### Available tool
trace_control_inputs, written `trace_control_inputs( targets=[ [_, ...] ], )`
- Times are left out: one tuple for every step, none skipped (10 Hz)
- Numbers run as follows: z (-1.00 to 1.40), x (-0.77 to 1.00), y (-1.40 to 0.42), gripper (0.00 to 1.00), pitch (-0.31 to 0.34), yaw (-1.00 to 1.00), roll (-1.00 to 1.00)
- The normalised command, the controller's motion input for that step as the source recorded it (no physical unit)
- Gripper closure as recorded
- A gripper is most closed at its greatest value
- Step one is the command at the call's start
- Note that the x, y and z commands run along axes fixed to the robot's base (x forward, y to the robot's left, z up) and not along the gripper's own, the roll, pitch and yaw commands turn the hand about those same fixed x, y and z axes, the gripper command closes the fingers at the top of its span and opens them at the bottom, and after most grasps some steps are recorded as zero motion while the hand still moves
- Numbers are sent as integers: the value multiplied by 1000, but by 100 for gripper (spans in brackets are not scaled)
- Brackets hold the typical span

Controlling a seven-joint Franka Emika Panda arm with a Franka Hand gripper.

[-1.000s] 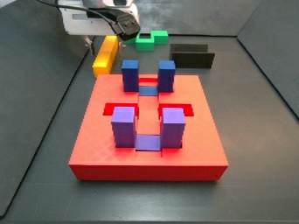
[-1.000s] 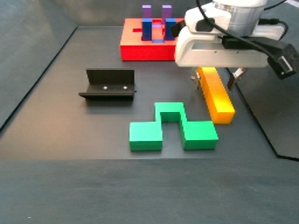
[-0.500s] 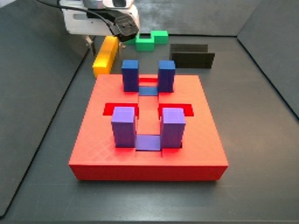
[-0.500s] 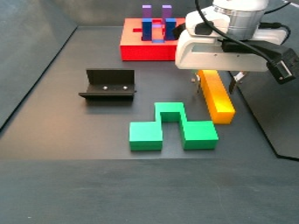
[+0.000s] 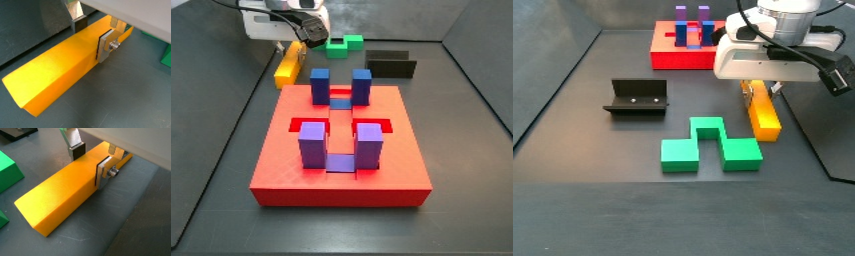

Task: Pick up the yellow object. Move up. Move to above the board. Insert the yellow object.
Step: Pick up the yellow object.

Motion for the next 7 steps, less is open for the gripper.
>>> trace_control_inputs(
  targets=[
    [0,0,0,100,0,0,0],
    [0,0,0,100,0,0,0],
    [0,0,0,100,0,0,0],
    [0,0,0,100,0,0,0],
    [0,0,0,100,0,0,0],
    [0,0,0,100,0,0,0],
    [0,0,0,100,0,0,0]
  ],
)
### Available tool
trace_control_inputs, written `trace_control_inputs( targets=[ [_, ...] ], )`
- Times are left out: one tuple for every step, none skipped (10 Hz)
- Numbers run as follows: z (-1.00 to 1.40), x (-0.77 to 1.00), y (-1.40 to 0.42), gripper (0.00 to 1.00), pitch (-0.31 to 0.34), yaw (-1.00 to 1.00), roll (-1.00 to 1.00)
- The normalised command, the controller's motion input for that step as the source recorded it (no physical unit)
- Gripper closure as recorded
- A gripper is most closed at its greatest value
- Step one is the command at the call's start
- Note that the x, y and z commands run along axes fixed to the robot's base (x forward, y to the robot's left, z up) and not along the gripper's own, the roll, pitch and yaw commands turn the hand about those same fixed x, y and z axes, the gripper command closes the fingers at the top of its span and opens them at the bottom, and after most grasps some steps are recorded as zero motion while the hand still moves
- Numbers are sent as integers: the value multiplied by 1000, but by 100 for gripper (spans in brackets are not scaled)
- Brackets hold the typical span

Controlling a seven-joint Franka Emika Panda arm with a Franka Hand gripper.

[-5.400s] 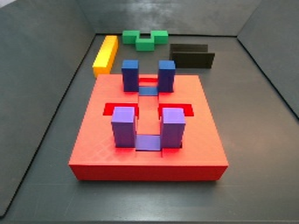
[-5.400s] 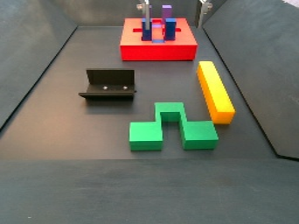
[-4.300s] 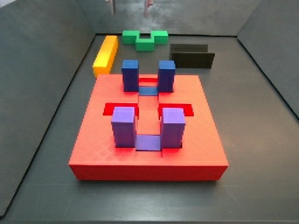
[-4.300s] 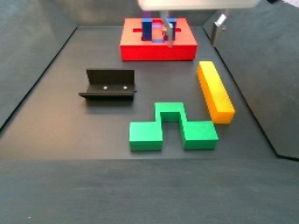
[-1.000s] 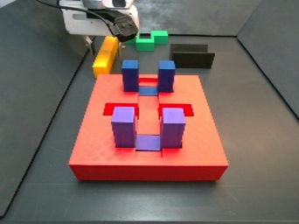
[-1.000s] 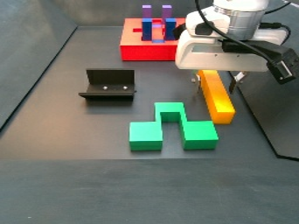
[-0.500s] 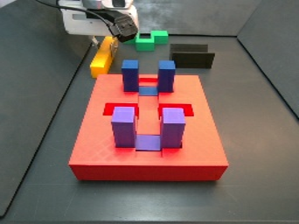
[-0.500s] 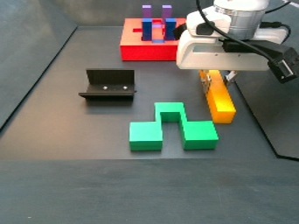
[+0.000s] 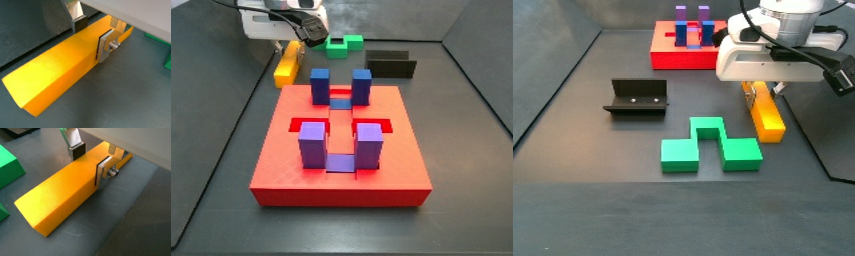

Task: Pick up the yellow object. Move up. Move to above the board. Insert the yellow object.
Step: Pick up the yellow object, then move up, then move to above the board.

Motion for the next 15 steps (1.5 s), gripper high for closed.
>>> trace_control_inputs(
  targets=[
    [0,0,0,100,0,0,0],
    [0,0,0,100,0,0,0],
    [0,0,0,100,0,0,0],
    [0,0,0,100,0,0,0],
    [0,0,0,100,0,0,0],
    [0,0,0,100,0,0,0],
    [0,0,0,100,0,0,0],
    [833,0,0,100,0,0,0],
    [774,-57,32,100,37,36,0],
    [611,-87,23,100,52,34,4],
    [260,-35,22,100,15,12,27],
    [1400,0,0,100,0,0,0],
    [1400,3,-1,100,7,4,-2],
    [1400,-46,-4,100,49,-1,10],
    [1400,-37,3,100,36,1,25]
  ],
)
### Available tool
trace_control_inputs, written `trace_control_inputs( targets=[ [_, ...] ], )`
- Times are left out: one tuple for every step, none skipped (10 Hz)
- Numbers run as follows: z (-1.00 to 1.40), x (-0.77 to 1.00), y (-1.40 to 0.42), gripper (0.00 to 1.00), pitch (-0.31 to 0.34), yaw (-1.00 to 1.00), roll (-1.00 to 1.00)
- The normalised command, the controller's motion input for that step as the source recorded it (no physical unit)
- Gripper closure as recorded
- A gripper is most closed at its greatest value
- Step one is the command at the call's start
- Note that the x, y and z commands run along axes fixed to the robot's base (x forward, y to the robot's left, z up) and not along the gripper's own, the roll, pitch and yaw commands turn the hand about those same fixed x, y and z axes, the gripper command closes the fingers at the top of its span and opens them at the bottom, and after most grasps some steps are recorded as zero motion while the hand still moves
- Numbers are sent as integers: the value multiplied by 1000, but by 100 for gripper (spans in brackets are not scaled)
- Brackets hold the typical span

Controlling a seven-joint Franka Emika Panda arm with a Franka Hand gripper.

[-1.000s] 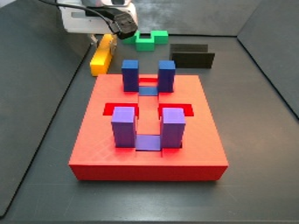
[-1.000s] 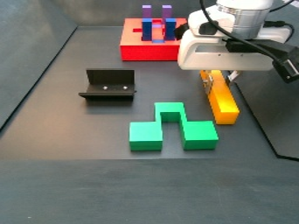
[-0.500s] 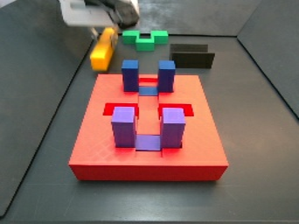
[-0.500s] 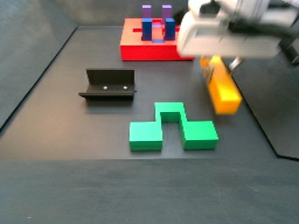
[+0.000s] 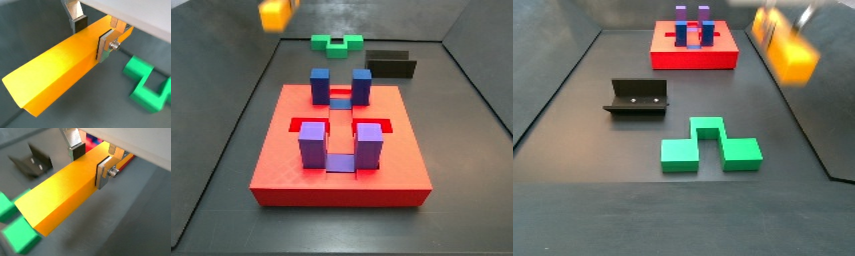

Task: Pick up the yellow object. Move up. Move to above the board. Insert the yellow object.
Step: Move to above the board.

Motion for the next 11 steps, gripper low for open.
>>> trace_control_inputs(
  targets=[
    [1400,6,4,100,48,4,27],
    [1400,22,7,100,84,3,17],
    [1400,-8,-4,100,85,1,16],
    [751,-3,1,100,61,6,16],
    [329,9,0,100,56,0,14],
    [193,695,-1400,100,242,22,38],
    [172,688,-1400,100,275,34,64],
    [174,736,-1400,100,302,23,32],
    [185,757,-1400,100,272,5,-30],
    [188,755,-1400,100,224,11,10],
    [191,754,-1400,100,172,18,18]
  ],
)
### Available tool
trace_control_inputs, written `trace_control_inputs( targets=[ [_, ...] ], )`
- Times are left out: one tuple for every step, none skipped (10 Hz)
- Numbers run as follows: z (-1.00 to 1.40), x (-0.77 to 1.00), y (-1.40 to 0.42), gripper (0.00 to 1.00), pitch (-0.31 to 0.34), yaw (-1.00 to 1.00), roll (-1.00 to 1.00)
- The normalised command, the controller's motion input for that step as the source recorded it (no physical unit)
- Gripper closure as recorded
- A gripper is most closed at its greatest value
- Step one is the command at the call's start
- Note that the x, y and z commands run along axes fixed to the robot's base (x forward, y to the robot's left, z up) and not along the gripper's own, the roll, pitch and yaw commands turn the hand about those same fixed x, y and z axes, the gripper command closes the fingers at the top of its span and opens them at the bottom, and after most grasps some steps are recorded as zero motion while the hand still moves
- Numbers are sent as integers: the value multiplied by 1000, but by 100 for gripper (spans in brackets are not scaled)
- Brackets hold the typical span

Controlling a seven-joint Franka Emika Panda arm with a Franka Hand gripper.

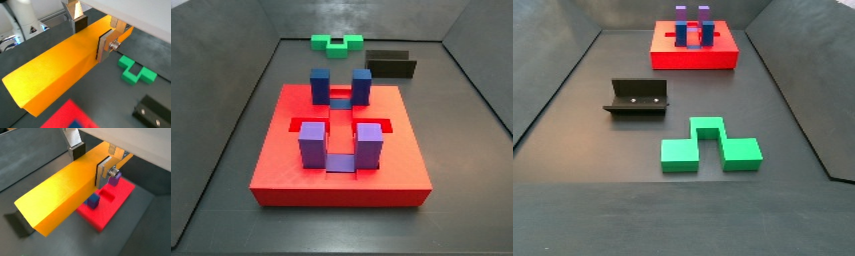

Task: Pick up the yellow object. Move up. Move to above the board. Insert the yellow object.
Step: Move to above the board, then insert the yellow object.

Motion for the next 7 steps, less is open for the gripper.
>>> trace_control_inputs(
  targets=[
    [199,785,-1400,100,140,11,-3],
    [204,802,-1400,100,141,13,18],
    [119,491,-755,100,166,9,47],
    [87,368,-510,100,160,9,51],
    [61,180,-248,100,97,10,34],
    [0,0,49,100,0,0,0],
    [-34,0,0,100,0,0,0]
  ],
)
